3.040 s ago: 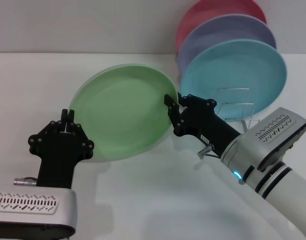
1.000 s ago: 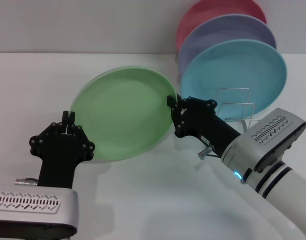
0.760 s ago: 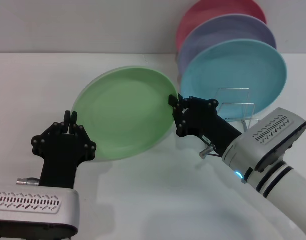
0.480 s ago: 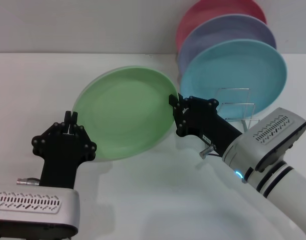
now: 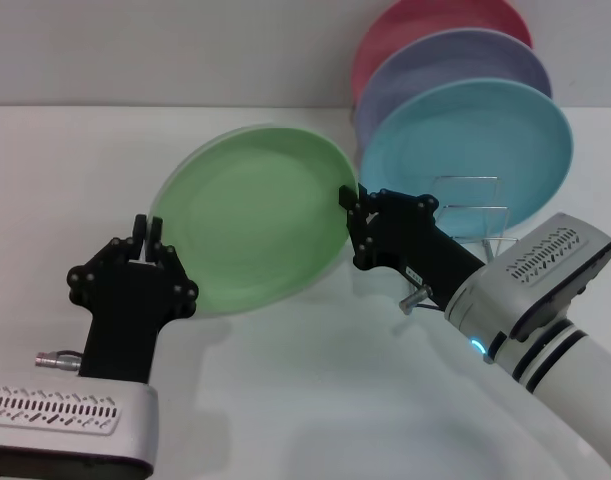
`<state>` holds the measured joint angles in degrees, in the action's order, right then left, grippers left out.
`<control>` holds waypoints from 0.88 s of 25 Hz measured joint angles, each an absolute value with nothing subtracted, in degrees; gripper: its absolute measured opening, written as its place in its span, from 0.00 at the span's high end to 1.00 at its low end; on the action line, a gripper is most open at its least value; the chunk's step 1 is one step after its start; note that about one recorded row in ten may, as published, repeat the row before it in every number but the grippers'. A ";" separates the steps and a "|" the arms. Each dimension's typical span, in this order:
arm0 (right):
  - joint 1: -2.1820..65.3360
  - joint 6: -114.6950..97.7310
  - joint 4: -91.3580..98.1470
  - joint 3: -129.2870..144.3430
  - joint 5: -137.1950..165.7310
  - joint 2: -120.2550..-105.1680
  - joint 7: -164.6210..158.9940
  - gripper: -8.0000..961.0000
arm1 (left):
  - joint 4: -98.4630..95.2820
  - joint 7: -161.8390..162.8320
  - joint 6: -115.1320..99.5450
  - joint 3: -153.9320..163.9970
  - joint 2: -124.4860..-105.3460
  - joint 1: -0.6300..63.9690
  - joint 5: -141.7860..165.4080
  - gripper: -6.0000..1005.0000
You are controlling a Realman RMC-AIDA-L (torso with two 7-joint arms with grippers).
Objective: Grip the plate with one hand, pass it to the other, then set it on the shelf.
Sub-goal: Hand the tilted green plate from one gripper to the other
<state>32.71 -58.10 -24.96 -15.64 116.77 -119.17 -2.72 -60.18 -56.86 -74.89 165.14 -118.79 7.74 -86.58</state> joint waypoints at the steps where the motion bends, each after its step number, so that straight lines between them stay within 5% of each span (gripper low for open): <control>1: 32.74 -58.11 -24.96 -15.66 116.77 -119.17 -2.72 0.96 | -60.04 -56.23 -74.88 165.14 -118.75 7.73 -86.14 0.95; 22: 32.85 -59.66 -24.28 -16.47 116.81 -119.14 -2.72 0.97 | -57.57 -45.85 -77.65 164.80 -118.26 7.17 -81.84 0.63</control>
<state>32.85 -59.66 -24.28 -16.47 116.81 -119.14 -2.72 -57.57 -45.85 -77.65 164.80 -118.26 7.16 -81.84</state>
